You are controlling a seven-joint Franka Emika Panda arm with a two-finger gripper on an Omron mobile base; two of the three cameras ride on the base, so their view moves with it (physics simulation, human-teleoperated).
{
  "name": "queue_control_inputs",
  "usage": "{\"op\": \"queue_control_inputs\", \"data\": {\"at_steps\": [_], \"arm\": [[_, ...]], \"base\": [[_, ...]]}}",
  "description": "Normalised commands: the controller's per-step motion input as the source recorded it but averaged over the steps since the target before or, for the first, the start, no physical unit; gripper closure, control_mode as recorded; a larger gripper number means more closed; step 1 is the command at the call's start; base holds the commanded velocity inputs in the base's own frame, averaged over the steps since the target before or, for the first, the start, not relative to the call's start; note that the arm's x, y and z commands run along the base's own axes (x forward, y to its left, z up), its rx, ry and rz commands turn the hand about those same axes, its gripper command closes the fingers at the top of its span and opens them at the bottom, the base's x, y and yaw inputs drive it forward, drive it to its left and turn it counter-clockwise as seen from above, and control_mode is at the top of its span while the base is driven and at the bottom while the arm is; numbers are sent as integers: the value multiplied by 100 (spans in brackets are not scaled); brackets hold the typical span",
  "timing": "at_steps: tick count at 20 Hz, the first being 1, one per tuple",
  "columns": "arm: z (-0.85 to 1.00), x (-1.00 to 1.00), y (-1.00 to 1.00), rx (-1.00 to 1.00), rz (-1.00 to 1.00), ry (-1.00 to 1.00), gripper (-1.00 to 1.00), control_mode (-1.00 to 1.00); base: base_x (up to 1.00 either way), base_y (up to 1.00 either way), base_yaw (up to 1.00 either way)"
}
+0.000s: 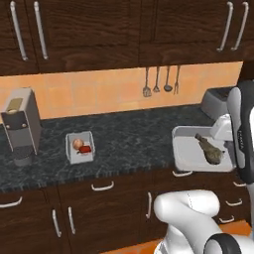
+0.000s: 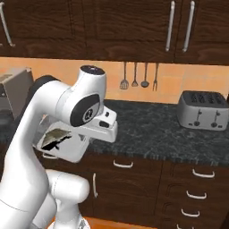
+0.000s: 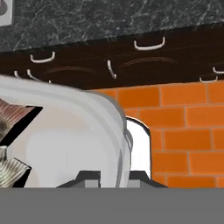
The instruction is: Take the meat container that has the fish and place it on the second highest rack of the freezer. Then take the vegetable container that has the bell pepper and onion and place it on the highest rack of the freezer.
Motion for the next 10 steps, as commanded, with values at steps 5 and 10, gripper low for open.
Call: {"op": "queue_control_inputs", "data": {"at_steps": [5, 10], "arm": [[0, 0, 0, 0, 0, 0, 100, 100], [0, 0, 0, 0, 0, 0, 100, 100]], "base": [[-4, 0, -70], [-11, -6, -69]]}}
